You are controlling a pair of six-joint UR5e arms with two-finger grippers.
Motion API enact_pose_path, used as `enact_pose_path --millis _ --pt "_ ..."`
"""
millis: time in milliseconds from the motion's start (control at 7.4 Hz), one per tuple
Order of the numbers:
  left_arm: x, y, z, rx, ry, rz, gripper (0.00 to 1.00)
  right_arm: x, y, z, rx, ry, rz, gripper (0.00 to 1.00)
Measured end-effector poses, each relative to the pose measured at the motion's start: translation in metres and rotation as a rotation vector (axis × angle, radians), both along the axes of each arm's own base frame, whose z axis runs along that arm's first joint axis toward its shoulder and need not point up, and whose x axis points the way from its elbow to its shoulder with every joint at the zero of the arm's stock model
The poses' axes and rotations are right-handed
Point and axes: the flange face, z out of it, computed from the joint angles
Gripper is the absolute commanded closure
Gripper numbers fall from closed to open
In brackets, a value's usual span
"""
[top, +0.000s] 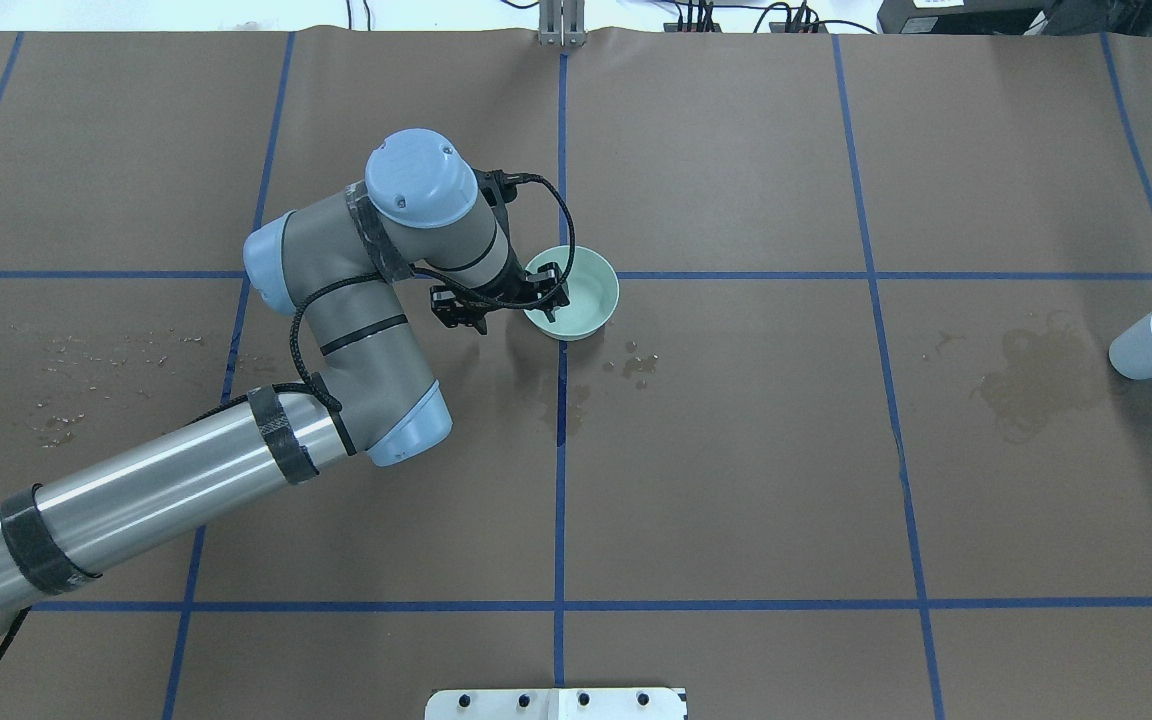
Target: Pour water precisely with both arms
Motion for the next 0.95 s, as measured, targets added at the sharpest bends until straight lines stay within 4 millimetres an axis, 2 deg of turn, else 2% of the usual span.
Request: enact_pose_path --millis 270,676,946 --pt "0.008 0.003 -0.006 0.015 -0.001 -0.008 1.0 0.0 0.001 0.001 -0.005 0.0 -0.001 0.01" --pt "0.012 0.003 -0.018 -0.022 0.008 -0.047 1.0 0.0 0.002 0.002 -0.008 0.0 -0.001 0.01" --pt "0.0 -0.006 -0.031 -0.046 0.02 -0.077 1.0 0.0 0.003 0.004 -0.01 0.0 -0.002 0.01"
